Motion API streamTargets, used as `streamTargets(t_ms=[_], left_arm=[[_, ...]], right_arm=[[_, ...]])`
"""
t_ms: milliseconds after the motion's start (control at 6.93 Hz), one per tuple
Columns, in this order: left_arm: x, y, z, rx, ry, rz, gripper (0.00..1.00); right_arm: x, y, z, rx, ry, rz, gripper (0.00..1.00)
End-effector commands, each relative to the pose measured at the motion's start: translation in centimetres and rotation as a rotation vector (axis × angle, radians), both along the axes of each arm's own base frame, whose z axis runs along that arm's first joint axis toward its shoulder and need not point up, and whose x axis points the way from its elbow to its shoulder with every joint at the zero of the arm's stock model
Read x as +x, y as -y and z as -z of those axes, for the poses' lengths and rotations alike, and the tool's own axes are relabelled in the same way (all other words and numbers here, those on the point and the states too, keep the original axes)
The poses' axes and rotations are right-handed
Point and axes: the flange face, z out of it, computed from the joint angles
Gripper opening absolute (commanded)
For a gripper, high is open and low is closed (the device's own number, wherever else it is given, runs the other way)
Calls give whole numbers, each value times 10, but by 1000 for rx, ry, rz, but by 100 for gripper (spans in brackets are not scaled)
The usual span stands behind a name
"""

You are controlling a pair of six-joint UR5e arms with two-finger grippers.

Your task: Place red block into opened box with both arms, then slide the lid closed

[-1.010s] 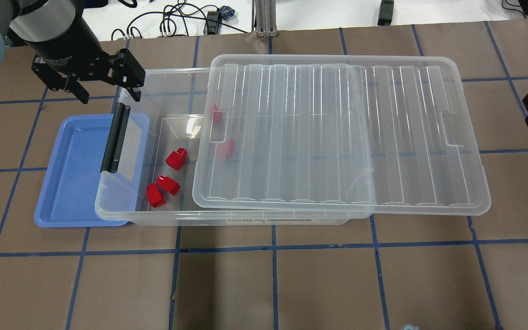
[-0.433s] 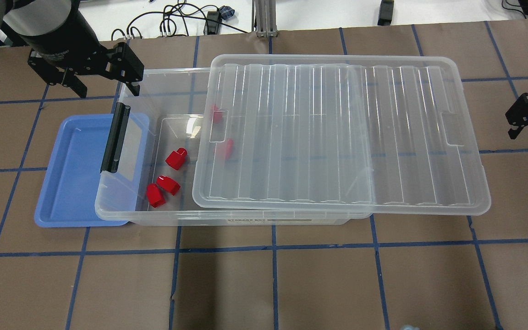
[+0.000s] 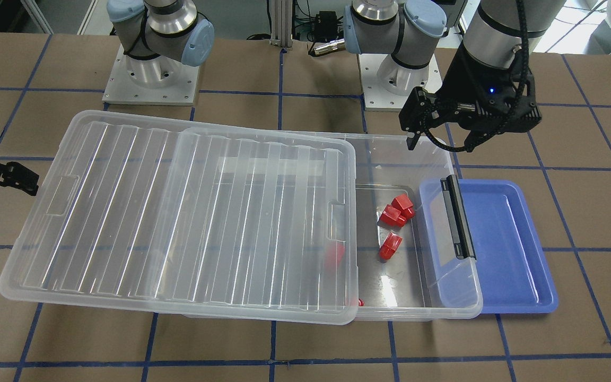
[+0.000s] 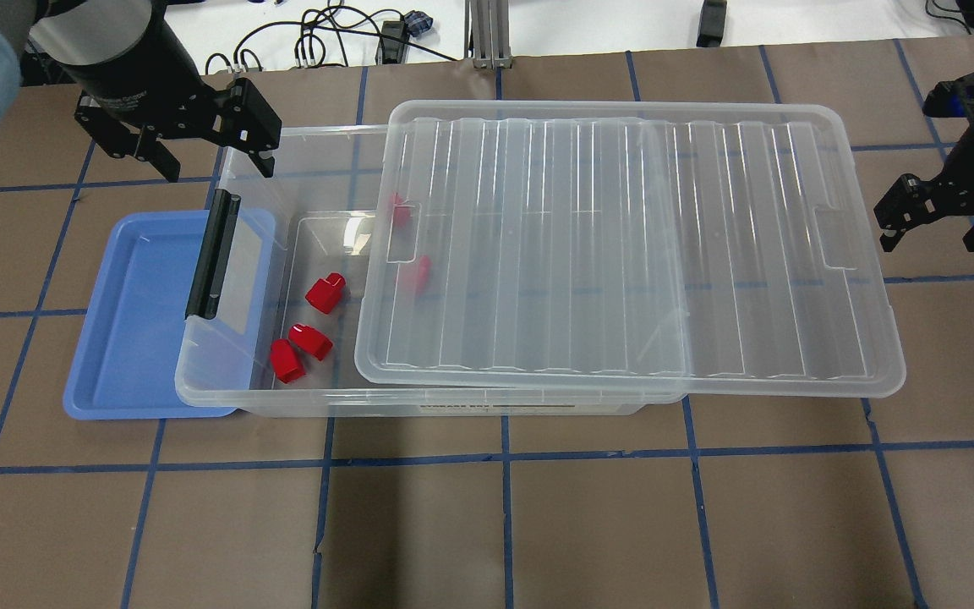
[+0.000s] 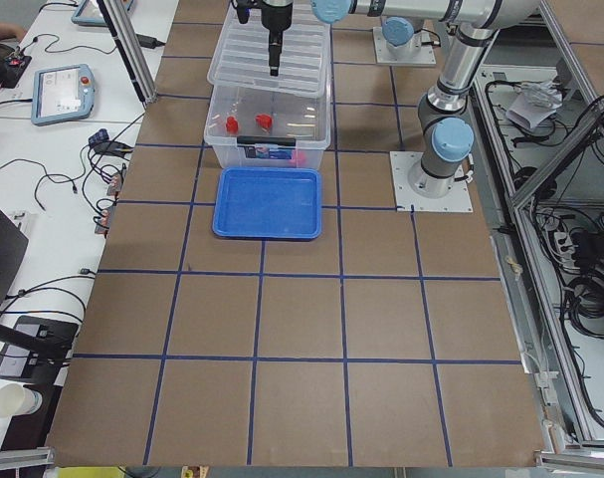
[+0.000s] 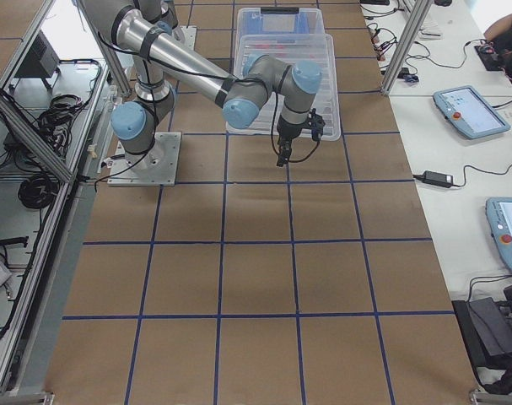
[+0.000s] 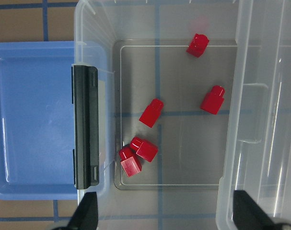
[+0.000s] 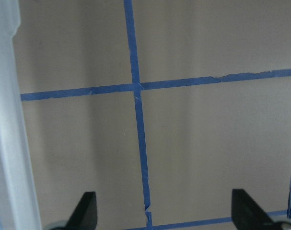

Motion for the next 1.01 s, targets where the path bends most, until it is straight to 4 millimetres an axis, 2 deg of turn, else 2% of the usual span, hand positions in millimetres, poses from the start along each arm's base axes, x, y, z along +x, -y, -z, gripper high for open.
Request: streamTargets(t_ms=[0,577,865], left_arm=[[6,1,-5,-8,0,-12,100],[6,2,-1,2,-5,-13,100],[6,2,0,4,-5,-13,100]], right_arm=[[33,7,0,-24,-10,-62,100],[91,17,-2,-61,-20,-169,100],[107,18,-1,-63,-19,-183,100]])
